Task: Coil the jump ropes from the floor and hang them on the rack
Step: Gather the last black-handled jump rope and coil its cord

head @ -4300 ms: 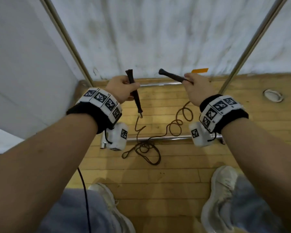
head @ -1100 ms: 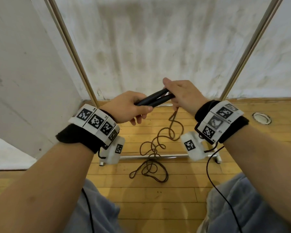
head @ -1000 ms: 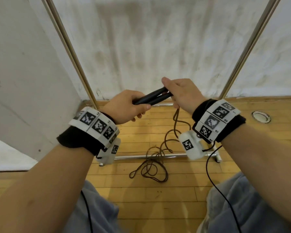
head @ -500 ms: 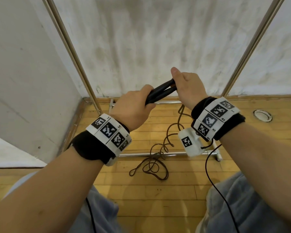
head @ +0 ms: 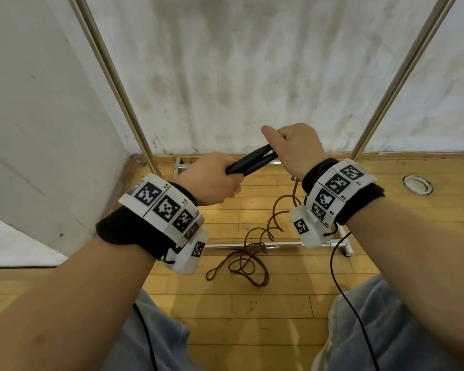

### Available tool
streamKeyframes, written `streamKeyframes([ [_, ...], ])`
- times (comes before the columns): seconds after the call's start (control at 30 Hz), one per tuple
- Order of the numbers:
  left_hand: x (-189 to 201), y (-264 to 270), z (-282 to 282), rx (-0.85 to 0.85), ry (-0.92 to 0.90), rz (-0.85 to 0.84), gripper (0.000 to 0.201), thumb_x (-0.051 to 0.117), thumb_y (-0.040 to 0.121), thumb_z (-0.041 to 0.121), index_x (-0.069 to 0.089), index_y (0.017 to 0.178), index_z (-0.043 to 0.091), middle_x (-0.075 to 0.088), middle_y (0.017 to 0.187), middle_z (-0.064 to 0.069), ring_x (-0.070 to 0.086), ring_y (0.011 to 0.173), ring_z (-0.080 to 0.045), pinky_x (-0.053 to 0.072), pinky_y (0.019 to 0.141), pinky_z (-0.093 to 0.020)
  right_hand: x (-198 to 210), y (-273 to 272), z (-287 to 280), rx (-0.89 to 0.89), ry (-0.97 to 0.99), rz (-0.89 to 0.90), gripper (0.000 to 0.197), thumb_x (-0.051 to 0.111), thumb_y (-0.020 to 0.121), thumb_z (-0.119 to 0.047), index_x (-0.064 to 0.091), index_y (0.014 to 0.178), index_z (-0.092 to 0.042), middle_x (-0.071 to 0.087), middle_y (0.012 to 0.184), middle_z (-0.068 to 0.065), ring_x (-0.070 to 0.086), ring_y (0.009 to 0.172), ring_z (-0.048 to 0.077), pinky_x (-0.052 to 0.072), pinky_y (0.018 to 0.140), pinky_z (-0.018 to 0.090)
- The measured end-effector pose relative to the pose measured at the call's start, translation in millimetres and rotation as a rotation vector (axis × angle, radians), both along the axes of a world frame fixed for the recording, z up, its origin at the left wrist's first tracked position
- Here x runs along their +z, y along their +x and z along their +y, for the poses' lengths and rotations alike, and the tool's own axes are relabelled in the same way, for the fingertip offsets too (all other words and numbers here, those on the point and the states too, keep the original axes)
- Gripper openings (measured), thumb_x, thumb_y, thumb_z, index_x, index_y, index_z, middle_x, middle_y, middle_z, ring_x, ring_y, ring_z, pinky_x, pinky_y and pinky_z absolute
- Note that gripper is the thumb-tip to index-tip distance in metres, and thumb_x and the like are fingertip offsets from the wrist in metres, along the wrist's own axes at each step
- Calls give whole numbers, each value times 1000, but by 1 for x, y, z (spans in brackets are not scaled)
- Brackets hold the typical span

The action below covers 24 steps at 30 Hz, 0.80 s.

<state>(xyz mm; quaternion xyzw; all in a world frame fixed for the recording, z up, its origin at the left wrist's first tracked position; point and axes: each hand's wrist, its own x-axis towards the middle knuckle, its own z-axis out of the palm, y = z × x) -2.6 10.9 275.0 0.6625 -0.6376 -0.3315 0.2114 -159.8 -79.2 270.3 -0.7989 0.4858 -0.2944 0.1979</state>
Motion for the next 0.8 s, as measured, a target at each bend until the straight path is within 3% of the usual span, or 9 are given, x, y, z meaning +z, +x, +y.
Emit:
streamKeyframes([
  [0.1,-6,-9,1,13,-141,-234,15,48,98,30,54,96,16,56,75,4,54,63,-11,39,53,-25,1,3,-2,-4,-54,59,58,39,99,-39,27,48,-13,25,46,0,26,45,18,27,53,31],
  [0.2,-6,-6,3,-28,-208,-275,13,52,96,35,49,92,23,51,71,8,49,59,-5,31,50,-21,4,2,-7,-17,-19,-11,59,44,95,-44,28,47,-15,25,44,-2,25,41,15,27,47,28],
  [0.33,-1,12,3,-100,-126,-68,14,57,94,29,57,84,20,53,56,9,49,43,0,39,43,-14,1,3,-6,13,137,-194,56,50,89,-54,39,51,-15,28,45,-7,27,38,7,29,45,18],
  [0.4,-1,16,3,-40,-186,5,21,56,95,27,56,76,19,53,50,9,48,40,0,39,43,-14,2,4,-5,65,275,-398,48,49,90,-54,51,63,-14,37,46,-8,33,41,9,32,49,23],
  [0.47,-1,16,0,54,-247,113,21,53,97,27,56,80,15,55,53,7,52,45,-6,43,46,-19,2,3,-3,131,401,-545,44,46,93,-51,55,71,-14,47,50,-6,43,45,13,38,51,27],
  [0.57,0,12,-4,218,-292,436,14,47,100,25,54,94,15,57,60,3,62,55,-14,48,47,-25,-4,7,1,189,322,-366,40,42,97,-42,54,69,-16,59,58,-4,52,53,7,44,62,26],
  [0.67,-1,5,-6,280,-274,619,11,44,101,27,50,96,20,59,58,3,67,59,-18,53,51,-26,-11,16,9,242,229,-91,29,42,98,-30,49,71,-24,59,65,-8,52,55,0,38,60,19],
  [0.73,-1,2,-9,296,-283,588,10,44,101,28,49,94,22,56,55,3,61,55,-19,51,50,-28,-14,20,14,277,297,-89,22,42,98,-24,48,77,-26,57,68,-6,60,63,9,45,66,25],
  [0.8,0,0,-13,301,-313,556,9,46,100,28,49,93,22,51,54,3,52,53,-20,43,47,-30,-15,20,16,268,411,-253,18,43,98,-19,51,82,-24,52,63,-4,58,54,13,49,65,34],
])
